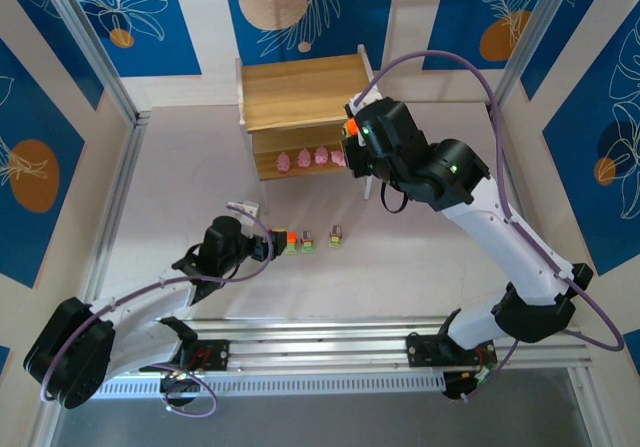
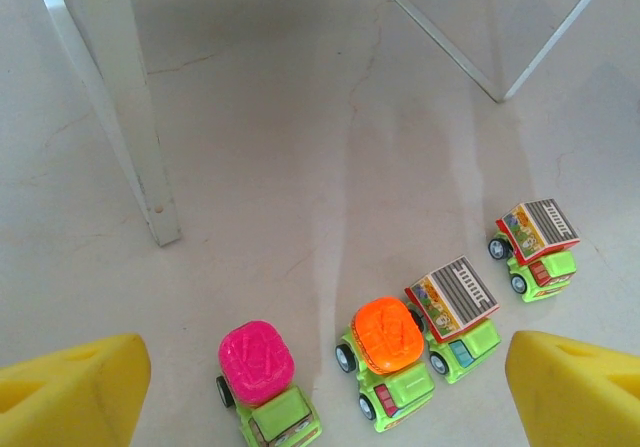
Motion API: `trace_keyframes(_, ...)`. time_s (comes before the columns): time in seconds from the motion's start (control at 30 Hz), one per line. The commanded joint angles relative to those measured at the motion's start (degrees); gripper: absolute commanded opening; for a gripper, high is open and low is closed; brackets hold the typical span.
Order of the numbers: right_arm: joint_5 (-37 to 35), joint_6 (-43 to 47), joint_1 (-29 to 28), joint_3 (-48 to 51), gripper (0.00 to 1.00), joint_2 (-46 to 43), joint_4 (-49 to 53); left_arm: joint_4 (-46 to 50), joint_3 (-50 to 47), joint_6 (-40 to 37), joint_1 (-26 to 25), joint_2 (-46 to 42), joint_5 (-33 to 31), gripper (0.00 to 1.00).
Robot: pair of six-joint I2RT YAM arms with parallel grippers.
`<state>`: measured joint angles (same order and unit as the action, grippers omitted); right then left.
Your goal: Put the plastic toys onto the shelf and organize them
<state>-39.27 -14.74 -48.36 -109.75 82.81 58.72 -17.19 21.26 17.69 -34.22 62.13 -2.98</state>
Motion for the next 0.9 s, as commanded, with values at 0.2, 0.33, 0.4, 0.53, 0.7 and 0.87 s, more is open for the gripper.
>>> trace_keyframes(0.2,-0.2,4.3,1.4,-10.1,0.18,4.6,1.7,-0.9,1.0,-0.2,0.7,0.6,1.3,0.92)
trace_keyframes(0.33,0.6,5.1,2.5,-13.1,0.18,6.7,1.8,-1.0,1.1,-0.2,0.7,0.7,1.3,0.92)
trace_keyframes(0.4,1.2,5.3,3.4,-14.5,0.18,7.8,1.8,-1.0,1.2,-0.3,0.7,0.7,1.3,0.92)
trace_keyframes(0.53,2.5,5.8,5.1,-17.6,0.18,10.2,2.1,-0.8,1.1,-0.4,0.7,0.7,1.2,0.92)
trace_keyframes(0.7,3.6,6.4,6.6,-21.1,0.18,13.3,2.6,-1.2,1.4,-0.4,0.7,1.2,1.4,0.92)
trace_keyframes(0.87,4.4,6.9,7.7,-24.6,0.18,16.2,3.6,-1.4,1.6,-0.4,0.7,1.4,1.6,0.92)
